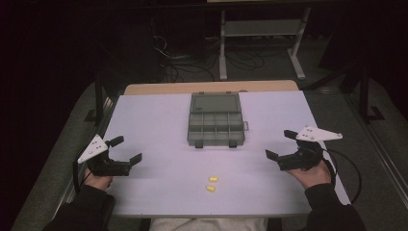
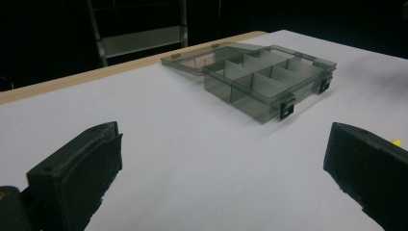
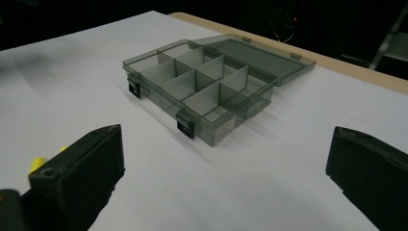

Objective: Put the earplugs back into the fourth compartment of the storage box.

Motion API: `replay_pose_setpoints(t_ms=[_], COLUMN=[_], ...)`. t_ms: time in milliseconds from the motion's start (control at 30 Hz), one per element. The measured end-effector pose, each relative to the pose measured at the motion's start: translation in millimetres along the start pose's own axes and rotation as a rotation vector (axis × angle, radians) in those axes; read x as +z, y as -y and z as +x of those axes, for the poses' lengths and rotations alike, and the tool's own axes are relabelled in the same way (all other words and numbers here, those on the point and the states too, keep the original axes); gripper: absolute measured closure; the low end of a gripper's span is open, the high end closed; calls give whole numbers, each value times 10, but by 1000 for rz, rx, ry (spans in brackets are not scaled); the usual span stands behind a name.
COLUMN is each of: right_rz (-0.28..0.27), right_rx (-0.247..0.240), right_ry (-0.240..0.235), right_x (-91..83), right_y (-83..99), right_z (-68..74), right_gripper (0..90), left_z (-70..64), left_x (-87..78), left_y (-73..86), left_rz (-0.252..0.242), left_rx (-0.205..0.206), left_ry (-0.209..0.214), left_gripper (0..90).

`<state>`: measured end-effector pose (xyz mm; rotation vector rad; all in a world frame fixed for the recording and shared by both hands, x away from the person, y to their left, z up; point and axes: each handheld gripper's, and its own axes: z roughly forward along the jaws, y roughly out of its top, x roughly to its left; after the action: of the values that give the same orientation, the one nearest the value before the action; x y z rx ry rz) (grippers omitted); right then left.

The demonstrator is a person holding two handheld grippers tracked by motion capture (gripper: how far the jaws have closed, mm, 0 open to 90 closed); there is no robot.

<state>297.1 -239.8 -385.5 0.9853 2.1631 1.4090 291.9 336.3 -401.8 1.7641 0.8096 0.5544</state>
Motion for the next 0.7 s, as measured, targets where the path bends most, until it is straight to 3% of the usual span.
replay_pose_setpoints(t_ms=[700], right_rz=[106], right_rx=[-110], right_ry=[-98], right_x=[209], right_y=[-407], right_z=[313], right_gripper=[0], left_z=[2], left_x=[-3], left_y=[4], left_rz=[5], left_rx=[4], left_ry=[-6], left_gripper=[0])
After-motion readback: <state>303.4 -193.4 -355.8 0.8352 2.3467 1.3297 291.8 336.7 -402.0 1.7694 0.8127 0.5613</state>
